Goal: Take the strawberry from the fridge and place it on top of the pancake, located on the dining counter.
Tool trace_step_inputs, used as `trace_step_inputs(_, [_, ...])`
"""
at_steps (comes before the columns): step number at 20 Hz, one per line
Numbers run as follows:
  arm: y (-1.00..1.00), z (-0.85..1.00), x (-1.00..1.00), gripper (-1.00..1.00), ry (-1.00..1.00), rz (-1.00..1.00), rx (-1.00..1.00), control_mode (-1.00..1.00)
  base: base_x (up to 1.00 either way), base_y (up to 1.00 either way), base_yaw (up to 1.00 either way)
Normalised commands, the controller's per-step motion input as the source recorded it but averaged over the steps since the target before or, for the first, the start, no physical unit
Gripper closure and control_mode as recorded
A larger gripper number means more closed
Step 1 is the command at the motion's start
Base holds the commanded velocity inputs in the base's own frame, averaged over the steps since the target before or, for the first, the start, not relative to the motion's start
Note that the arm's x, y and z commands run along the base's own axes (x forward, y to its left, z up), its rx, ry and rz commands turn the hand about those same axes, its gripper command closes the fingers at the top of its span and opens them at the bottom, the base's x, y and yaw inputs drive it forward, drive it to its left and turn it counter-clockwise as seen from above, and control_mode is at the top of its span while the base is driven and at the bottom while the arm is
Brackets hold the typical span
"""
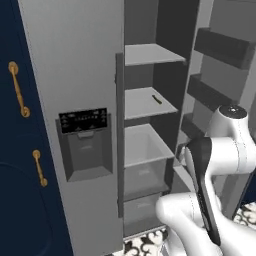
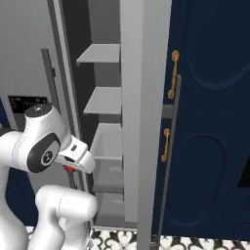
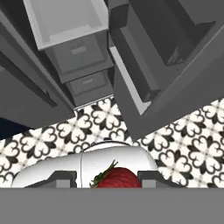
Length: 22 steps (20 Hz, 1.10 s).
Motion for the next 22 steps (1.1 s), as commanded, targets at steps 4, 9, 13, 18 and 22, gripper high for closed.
trace_step_inputs(4, [0.00,0.00,0.00,1.00,0.00,0.00,0.00,1.00,-1.00,0.00,-0.19])
trace_step_inputs(9, [0.00,0.00,0.00,1.00,0.00,0.00,0.00,1.00,-0.97,0.00,-0.54])
trace_step_inputs(13, [0.00,0.00,0.00,1.00,0.00,0.00,0.00,1.00,-0.62,-0.01,-0.77])
trace_step_inputs(18, [0.00,0.00,0.00,1.00,0.00,0.00,0.00,1.00,-0.15,-0.36,-0.80])
trace_step_inputs(22, [0.00,0.00,0.00,1.00,0.00,0.00,0.00,1.00,0.00,-0.84,-0.78])
